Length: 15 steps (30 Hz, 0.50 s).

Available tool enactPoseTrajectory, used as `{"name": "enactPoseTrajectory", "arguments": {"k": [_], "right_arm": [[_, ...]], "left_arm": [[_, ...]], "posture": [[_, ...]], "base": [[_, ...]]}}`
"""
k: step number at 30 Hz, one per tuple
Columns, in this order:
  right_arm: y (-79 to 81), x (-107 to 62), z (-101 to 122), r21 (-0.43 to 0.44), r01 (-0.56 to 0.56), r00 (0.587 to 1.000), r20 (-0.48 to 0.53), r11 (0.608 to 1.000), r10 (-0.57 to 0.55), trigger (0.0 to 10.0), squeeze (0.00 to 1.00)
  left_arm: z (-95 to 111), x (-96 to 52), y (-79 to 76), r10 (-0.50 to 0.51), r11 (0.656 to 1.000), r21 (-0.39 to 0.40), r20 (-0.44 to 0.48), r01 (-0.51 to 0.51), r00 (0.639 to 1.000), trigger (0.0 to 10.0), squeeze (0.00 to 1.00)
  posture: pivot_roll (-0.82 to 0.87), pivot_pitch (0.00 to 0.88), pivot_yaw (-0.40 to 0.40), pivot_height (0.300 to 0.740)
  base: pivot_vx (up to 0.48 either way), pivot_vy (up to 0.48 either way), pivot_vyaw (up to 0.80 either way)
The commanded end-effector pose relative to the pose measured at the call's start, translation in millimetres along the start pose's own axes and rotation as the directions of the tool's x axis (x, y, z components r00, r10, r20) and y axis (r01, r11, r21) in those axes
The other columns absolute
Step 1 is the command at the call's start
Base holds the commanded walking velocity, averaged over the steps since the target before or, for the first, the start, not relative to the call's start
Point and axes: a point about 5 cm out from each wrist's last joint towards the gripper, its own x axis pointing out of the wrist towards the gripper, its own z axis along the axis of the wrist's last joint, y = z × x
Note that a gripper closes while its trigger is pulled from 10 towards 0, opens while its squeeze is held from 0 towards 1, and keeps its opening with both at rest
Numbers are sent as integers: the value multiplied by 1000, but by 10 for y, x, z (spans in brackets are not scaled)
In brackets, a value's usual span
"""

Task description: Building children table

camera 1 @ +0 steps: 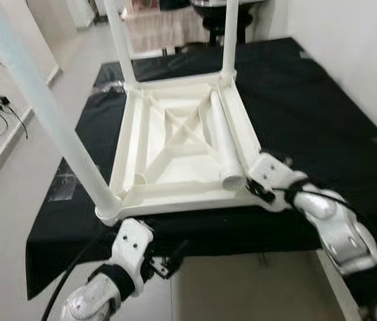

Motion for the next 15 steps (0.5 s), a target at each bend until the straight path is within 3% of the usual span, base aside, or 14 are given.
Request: {"name": "enactPoseTrajectory", "arguments": {"k": [1,9,11,15], "right_arm": [[26,29,-48,-2,10,1000,-24,1000,-10,10000,0],[-64,-30,-129,-22,-73,997,-18,997,72,10000,0],[-165,-128,-211,-57,-136,991,-25,989,135,10000,0],[-226,-220,-225,-44,-201,980,1,979,201,10000,0]], "left_arm": [[-26,-33,18,10,1000,10,-16,-10,1000,10000,0],[-40,-51,24,16,1000,14,-21,-16,1000,10000,0],[-43,-49,26,16,1000,15,-23,-15,1000,10000,0],[-48,-46,29,13,1000,15,-25,-12,1000,10000,0]], "posture": [[-67,120,78,740],[-65,122,76,740],[-72,122,79,740],[-80,121,81,740]], "base": [[0,0,0],[0,0,0],[0,0,0],[0,0,0]]}}
